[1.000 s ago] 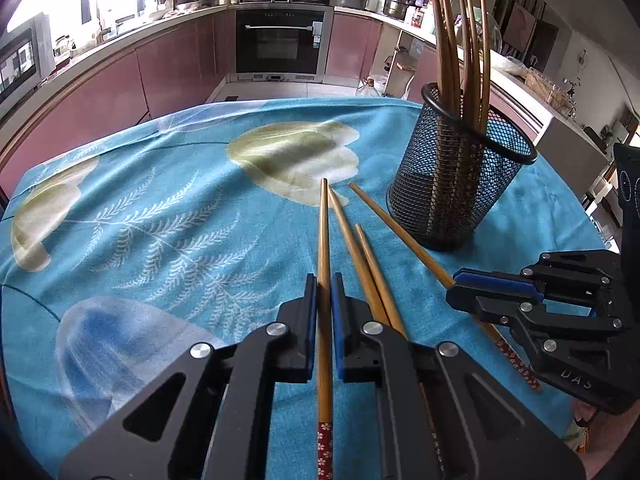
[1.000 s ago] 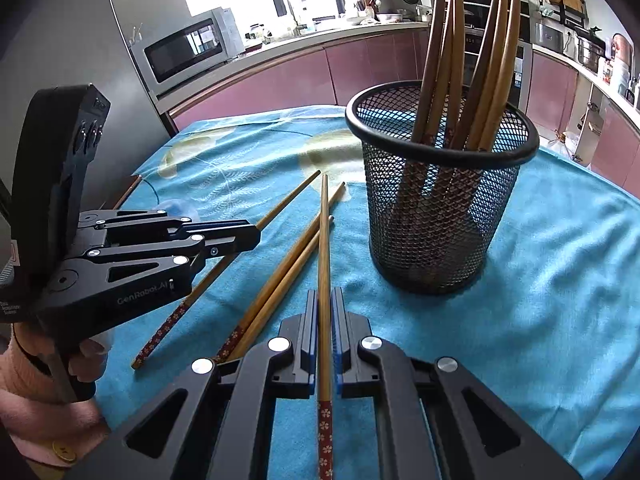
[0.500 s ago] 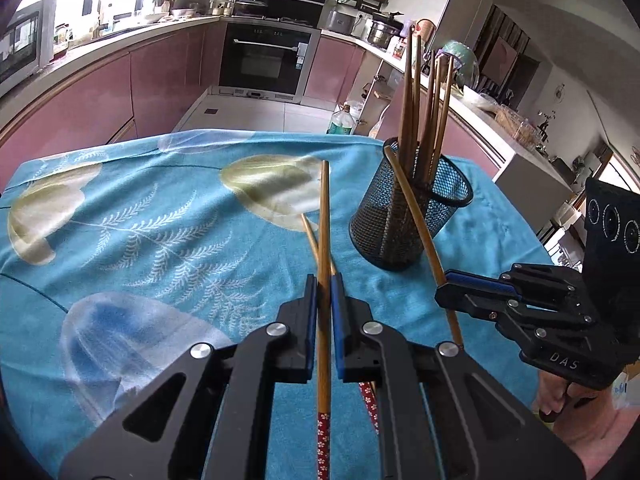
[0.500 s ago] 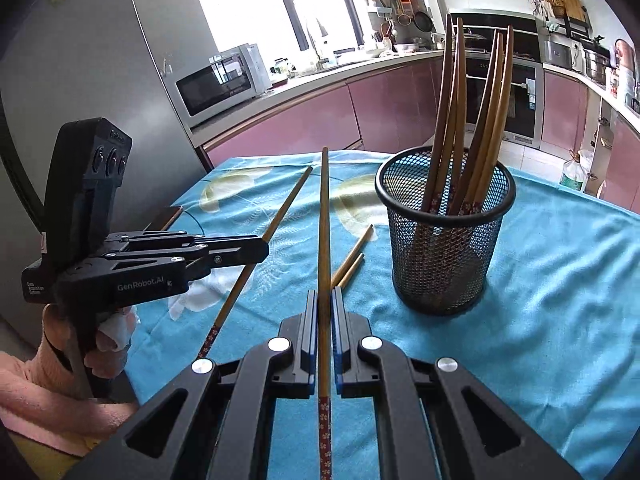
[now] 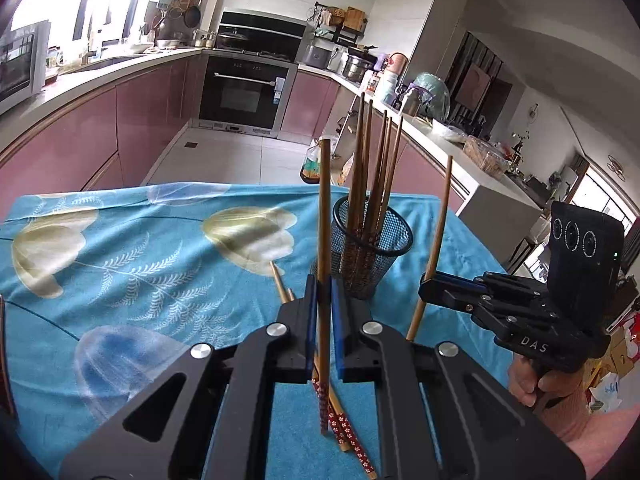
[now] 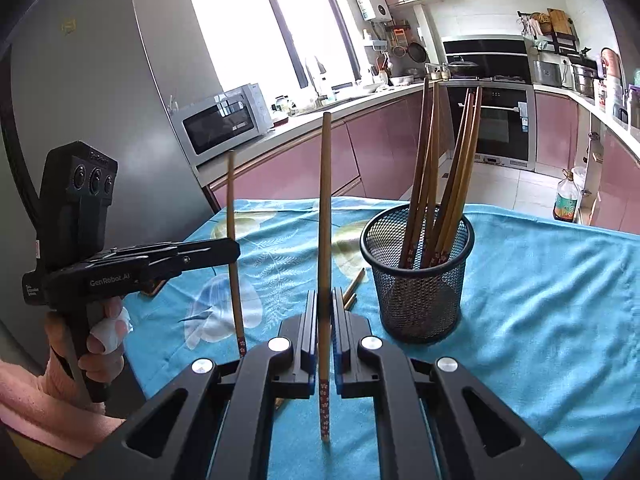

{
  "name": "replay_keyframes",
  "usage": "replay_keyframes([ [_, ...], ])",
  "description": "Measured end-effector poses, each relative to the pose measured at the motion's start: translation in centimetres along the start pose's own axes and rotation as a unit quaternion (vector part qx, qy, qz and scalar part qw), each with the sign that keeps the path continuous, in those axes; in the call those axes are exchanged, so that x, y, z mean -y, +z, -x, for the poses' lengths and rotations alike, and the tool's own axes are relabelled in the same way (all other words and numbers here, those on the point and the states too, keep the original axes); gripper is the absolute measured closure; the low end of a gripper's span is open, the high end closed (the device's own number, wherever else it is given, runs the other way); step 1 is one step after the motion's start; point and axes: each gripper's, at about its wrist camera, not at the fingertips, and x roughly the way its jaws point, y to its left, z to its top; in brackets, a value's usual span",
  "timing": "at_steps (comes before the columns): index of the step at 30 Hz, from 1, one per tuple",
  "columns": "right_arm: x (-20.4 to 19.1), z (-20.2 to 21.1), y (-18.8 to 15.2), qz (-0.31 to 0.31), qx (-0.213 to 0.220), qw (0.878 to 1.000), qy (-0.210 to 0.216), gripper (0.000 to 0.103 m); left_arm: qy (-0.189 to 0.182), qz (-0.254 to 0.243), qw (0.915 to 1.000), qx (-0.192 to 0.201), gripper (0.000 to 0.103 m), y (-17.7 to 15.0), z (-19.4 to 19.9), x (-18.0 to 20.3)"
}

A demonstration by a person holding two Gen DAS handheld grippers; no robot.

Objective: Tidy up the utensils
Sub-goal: 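Carry the right gripper's chopstick over the mesh cup and lower it in while the left does too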

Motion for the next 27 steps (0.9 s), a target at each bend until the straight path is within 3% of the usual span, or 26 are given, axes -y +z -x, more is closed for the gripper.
replay_keyframes([
  [9,0.5,1.8,1.1,0.0,0.031,1.0,-0.002,0.097,-0.01,-0.006,0.9994,0.031,0.096,1.8,2.0,1.2],
  [27,0.3,3.0,3.0,0.017,0.059,0.998,-0.02,0.097,-0.015,-0.03,0.9984,0.044,0.096,3.7,0.3,3.5],
])
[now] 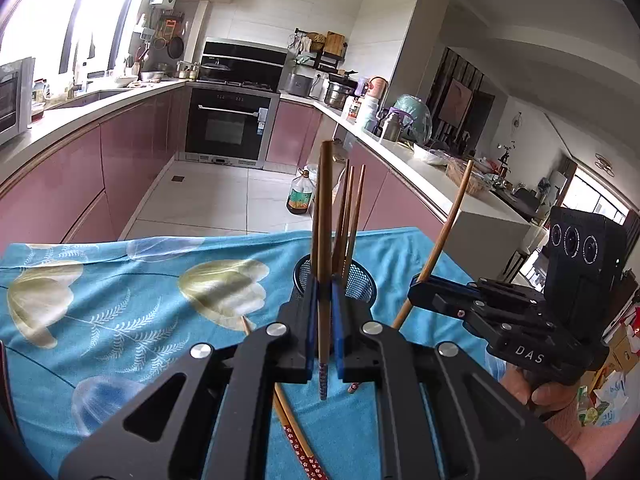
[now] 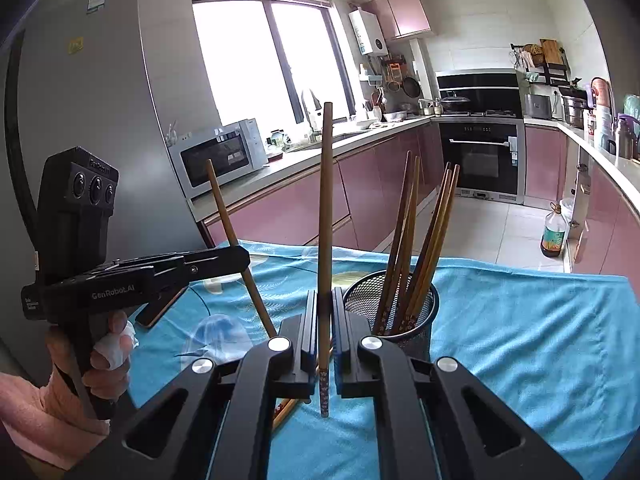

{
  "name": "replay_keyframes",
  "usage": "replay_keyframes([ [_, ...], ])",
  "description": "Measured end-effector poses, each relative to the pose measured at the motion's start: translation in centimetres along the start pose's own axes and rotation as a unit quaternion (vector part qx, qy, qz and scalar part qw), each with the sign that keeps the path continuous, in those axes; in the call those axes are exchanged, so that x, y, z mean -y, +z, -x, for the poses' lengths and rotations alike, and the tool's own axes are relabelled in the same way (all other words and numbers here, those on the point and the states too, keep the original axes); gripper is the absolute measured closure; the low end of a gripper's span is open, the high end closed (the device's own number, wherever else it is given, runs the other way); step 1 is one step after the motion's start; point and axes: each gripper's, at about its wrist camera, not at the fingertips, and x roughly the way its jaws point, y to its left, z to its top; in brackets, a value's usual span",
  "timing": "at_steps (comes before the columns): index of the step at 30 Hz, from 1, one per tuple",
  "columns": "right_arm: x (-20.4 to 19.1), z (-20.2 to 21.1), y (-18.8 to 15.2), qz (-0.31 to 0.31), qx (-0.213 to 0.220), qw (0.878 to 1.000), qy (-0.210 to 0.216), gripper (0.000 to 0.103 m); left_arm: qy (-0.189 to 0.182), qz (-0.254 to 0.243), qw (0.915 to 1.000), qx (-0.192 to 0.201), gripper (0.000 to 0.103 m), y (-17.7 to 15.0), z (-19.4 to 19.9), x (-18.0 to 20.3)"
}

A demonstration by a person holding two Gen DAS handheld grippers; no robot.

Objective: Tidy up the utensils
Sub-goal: 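Carry the right gripper's chopstick over the mesh cup and lower it in while the left does too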

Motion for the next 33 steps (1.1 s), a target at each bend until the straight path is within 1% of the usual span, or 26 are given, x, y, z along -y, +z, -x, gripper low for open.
replay_keyframes([
  [14,0.0,0.4,1.1,0.006,0.008,1.0,-0.008,0.097,0.001,-0.018,0.9998,0.009,0.096,1.5,-0.5,1.6],
  [22,0.1,0.7,1.8,0.011,0.017,1.0,-0.012,0.097,0.001,-0.025,0.9995,0.019,0.096,2.3,-0.5,1.8],
  [33,0.6,1.2,3.7,0.014,0.043,0.999,-0.024,0.097,-0.002,-0.028,0.9987,0.042,0.096,3.9,-0.1,1.7],
])
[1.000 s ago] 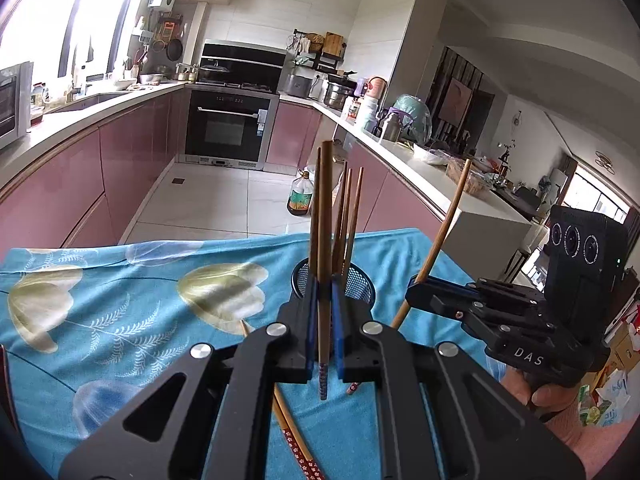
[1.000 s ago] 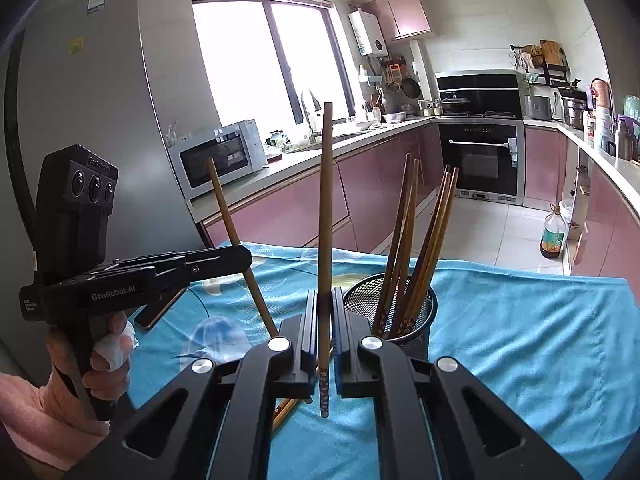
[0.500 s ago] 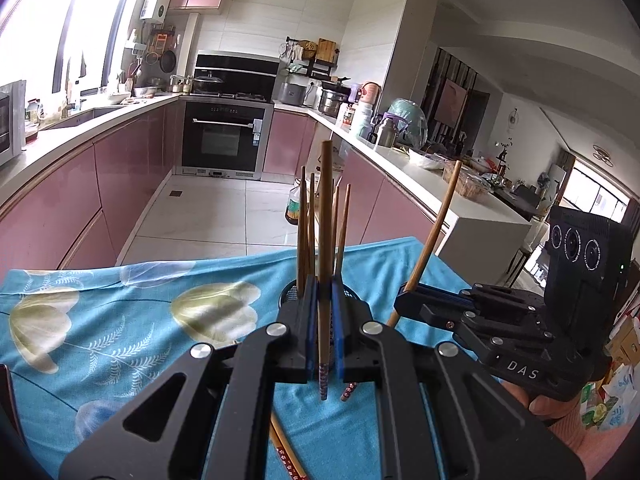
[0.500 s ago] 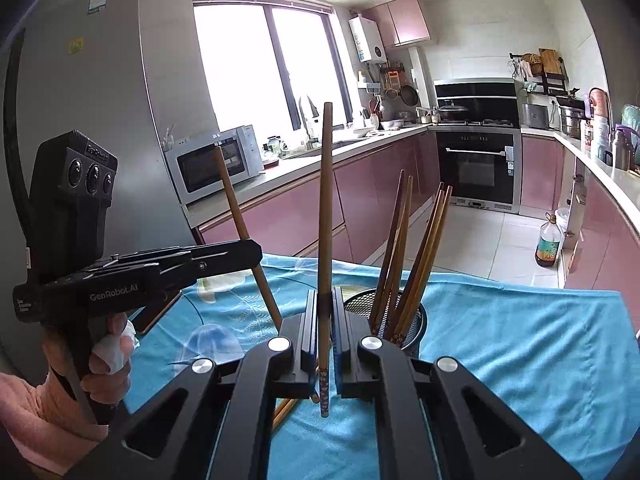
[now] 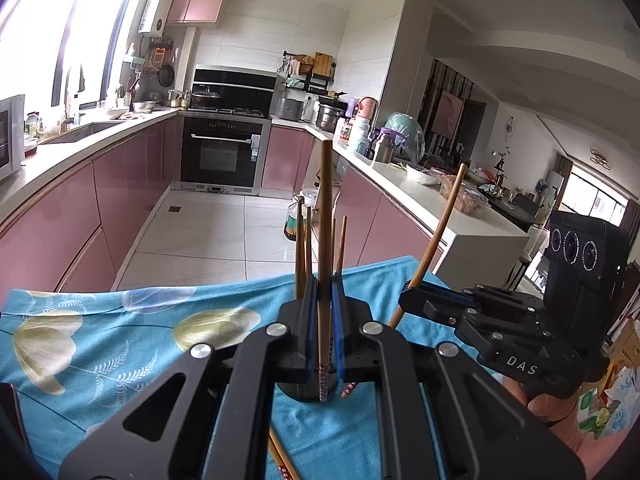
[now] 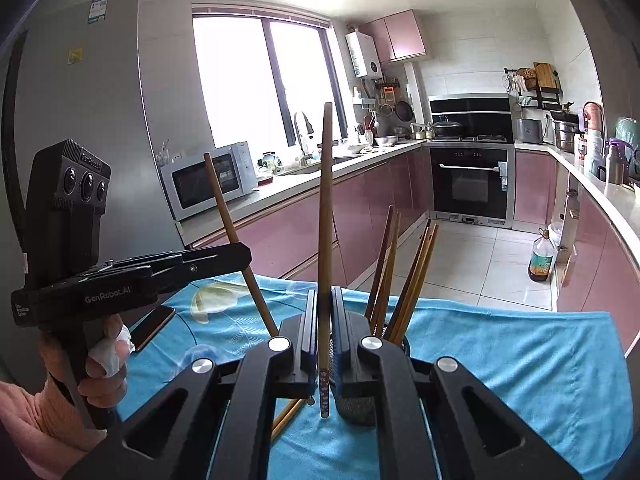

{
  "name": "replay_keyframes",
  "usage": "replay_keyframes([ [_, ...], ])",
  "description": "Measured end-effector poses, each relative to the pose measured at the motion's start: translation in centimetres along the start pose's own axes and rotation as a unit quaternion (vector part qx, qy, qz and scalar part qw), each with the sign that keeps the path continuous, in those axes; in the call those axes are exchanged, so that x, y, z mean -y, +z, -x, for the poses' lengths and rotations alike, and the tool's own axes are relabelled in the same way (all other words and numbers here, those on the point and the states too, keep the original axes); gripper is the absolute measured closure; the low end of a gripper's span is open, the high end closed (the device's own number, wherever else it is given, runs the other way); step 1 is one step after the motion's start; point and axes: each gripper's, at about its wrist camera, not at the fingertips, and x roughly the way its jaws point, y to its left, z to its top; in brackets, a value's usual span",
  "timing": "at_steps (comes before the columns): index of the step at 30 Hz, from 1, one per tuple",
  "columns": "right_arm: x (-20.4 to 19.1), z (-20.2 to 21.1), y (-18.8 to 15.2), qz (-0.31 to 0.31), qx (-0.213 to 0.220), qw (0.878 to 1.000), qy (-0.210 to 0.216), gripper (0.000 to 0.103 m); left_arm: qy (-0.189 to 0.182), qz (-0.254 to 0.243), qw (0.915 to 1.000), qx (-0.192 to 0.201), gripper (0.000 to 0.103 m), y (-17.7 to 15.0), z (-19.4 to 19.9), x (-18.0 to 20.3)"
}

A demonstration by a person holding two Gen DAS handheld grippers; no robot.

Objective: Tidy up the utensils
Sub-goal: 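Carry the right gripper's chopstick over the mesh cup and lower it in while the left does too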

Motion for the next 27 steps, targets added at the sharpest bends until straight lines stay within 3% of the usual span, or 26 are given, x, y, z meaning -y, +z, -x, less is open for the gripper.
replay_keyframes([
  [15,0.8,-0.6,1.3,0.0,0.016,1.0,-0.015,0.097,0.001,-0.006,0.9996,0.029,0.096,1.1,0.2,0.7],
  [27,1.5,-2.4,1.2,-0.01,0.005,1.0,-0.027,0.097,0.017,-0.008,0.9998,0.007,0.096,0.8,-2.2,1.0],
])
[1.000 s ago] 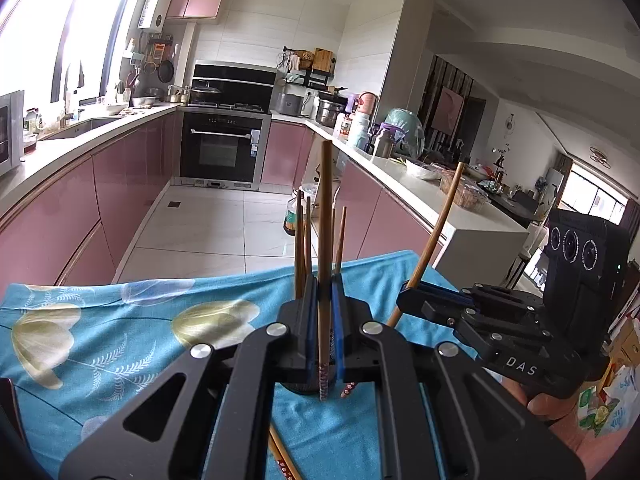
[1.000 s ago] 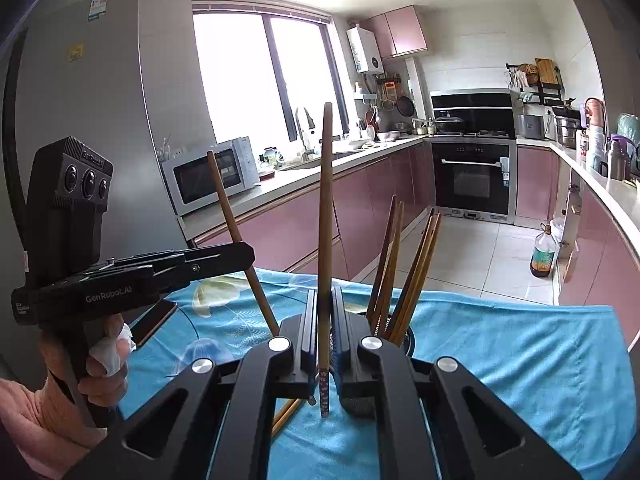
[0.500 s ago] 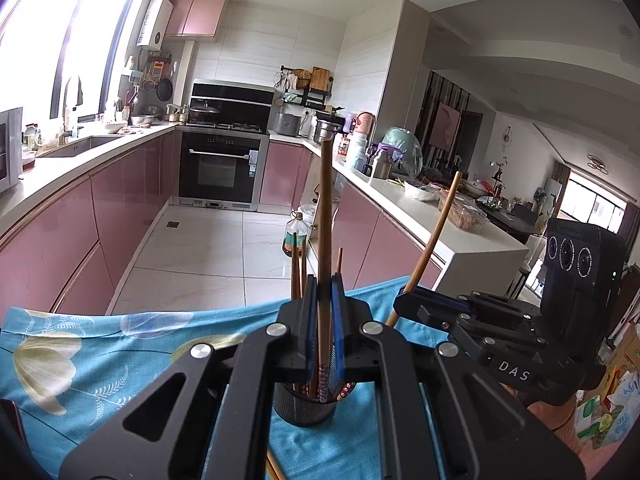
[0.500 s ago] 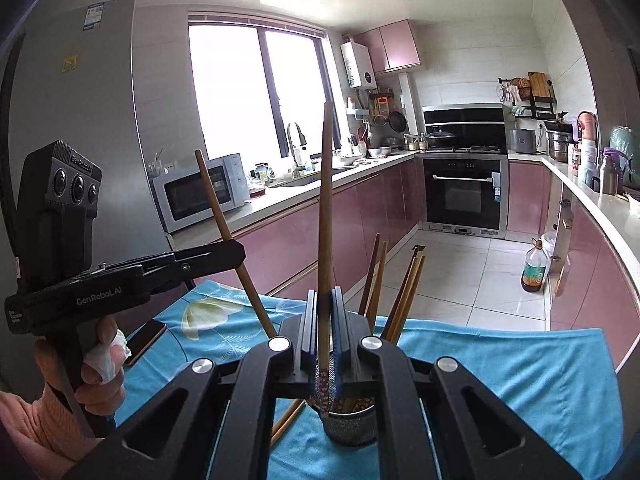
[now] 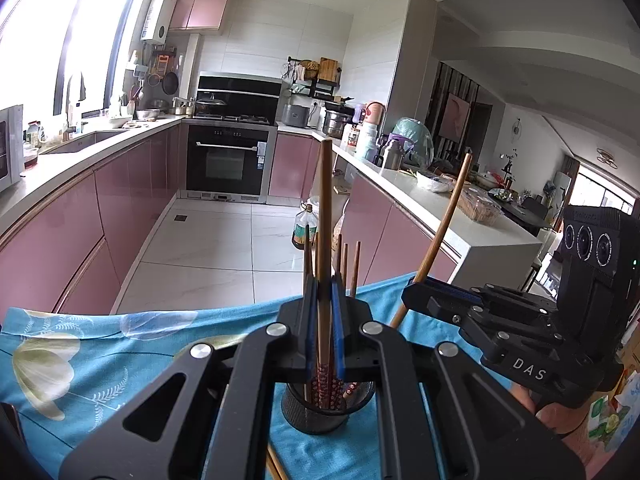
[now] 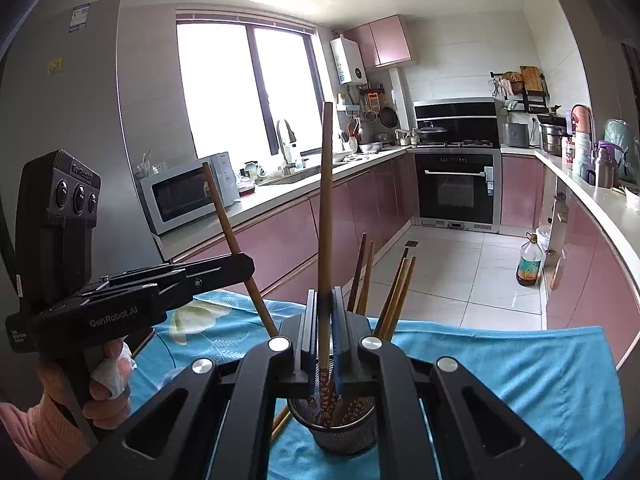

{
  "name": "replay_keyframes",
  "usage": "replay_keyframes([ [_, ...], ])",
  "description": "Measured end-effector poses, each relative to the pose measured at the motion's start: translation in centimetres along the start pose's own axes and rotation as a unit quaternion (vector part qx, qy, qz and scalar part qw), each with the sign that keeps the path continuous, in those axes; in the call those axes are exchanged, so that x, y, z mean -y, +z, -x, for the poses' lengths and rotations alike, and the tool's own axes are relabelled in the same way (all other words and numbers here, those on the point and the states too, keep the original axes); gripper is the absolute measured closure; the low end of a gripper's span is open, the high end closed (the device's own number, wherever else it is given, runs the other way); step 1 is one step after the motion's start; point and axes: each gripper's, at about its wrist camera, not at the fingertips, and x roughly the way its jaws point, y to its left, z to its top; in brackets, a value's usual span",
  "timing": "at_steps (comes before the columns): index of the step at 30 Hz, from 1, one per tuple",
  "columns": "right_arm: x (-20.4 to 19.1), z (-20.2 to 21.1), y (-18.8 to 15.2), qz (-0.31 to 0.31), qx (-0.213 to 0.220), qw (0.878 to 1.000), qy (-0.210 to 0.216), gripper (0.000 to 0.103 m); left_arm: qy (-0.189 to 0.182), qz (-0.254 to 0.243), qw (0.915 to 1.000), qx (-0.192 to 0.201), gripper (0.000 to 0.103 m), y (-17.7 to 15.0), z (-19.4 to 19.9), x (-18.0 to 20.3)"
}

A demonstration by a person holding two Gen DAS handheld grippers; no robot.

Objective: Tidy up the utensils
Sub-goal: 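Carry the right gripper's chopstick over the mesh cup and lower it in while the left does too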

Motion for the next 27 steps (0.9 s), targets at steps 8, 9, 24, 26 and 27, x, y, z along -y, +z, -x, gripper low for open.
replay_keyframes([
  [8,0.8,-1.7,-0.3,-0.007,-0.017,1.0,-0.007,0.097,0.008,0.001,0.9998,-0.018,0.096,-0.2,-1.7,-0.1],
  [9,0.8,-1.9,-0.4,-0.008,-0.019,1.0,-0.008,0.097,0.008,0.002,0.9998,-0.02,0.096,-0.3,-1.9,-0.1],
  [24,1.1,-3.9,-1.1,-0.011,-0.045,0.999,-0.01,0.097,0.018,-0.006,0.999,-0.041,0.096,-0.2,-3.8,-0.6],
  [26,1.4,-4.0,-1.1,-0.011,-0.047,0.999,-0.011,0.097,0.019,-0.007,0.9988,-0.044,0.096,-0.2,-4.1,-0.6],
  [27,1.5,-4.2,-1.0,-0.012,-0.048,0.999,-0.011,0.097,0.02,-0.008,0.9988,-0.044,0.096,-0.3,-4.2,-0.6],
])
